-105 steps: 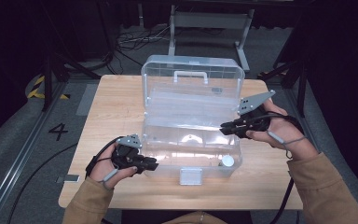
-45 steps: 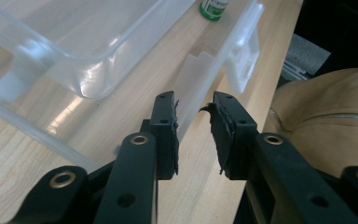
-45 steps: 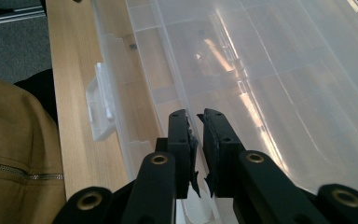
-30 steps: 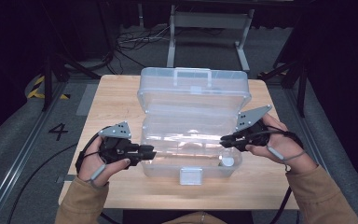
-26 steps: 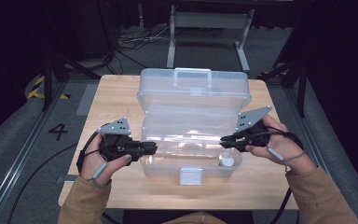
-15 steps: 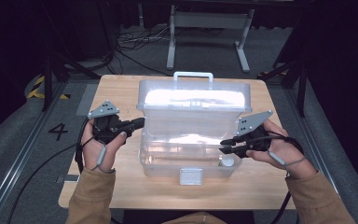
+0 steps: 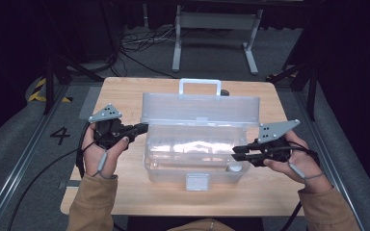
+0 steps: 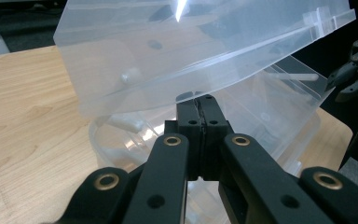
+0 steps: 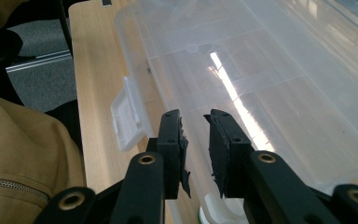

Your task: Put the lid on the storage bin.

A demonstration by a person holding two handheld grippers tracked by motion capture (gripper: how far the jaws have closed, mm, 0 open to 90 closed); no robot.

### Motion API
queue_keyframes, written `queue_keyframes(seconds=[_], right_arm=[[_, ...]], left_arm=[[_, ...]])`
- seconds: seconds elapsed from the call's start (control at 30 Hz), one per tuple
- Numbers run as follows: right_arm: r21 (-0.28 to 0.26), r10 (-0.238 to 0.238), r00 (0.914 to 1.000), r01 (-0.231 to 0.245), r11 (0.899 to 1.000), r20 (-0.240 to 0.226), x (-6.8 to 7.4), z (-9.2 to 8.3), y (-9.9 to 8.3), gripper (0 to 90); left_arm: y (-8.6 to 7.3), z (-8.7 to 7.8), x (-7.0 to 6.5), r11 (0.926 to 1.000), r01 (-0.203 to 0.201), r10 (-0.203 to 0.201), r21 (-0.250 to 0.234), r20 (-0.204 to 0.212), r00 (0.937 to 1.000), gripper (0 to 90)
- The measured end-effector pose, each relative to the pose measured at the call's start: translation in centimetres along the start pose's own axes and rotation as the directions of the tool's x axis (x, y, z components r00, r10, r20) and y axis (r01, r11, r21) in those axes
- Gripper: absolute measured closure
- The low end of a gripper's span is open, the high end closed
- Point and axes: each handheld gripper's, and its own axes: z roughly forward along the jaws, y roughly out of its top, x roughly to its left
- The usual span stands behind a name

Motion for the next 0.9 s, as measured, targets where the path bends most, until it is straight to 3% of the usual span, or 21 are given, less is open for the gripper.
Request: queue_keyframes(seconds=[0.2, 0.4, 0.5, 0.67, 0.9], right_arm=[[-0.075, 0.042, 0.9991, -0.042, 0.996, 0.005, -0.1, -0.6, -0.4, 80.9], [-0.095, 0.07, 0.9972, -0.068, 0.993, 0.026, -0.2, -0.8, -1.0, 85.1], [-0.13, 0.091, 0.9952, -0.085, 0.988, 0.038, -0.4, -1.4, -1.2, 87.8], [-0.152, 0.144, 0.9876, -0.133, 0.979, 0.063, -0.8, -1.8, -1.8, 88.9], [-0.157, 0.193, 0.9803, -0.184, 0.97, 0.043, -1.3, -2.1, -2.4, 89.3]], left_arm=[[-0.1, 0.2, 0.0, 0.9999, -0.004, 0.004, 0.016, 0.012, 0.9999, 90.0], [-0.2, 0.2, 0.0, 0.9994, -0.008, 0.008, 0.034, 0.025, 0.9997, 90.0], [-0.2, 0.2, -0.1, 0.9991, -0.009, 0.008, 0.042, 0.032, 0.9995, 90.0], [-0.3, 0.3, -0.4, 0.9983, -0.01, 0.008, 0.057, 0.039, 0.9992, 90.0], [-0.5, 0.3, -0.5, 0.9962, 0.0, -0.005, 0.087, 0.058, 0.9983, 90.0]])
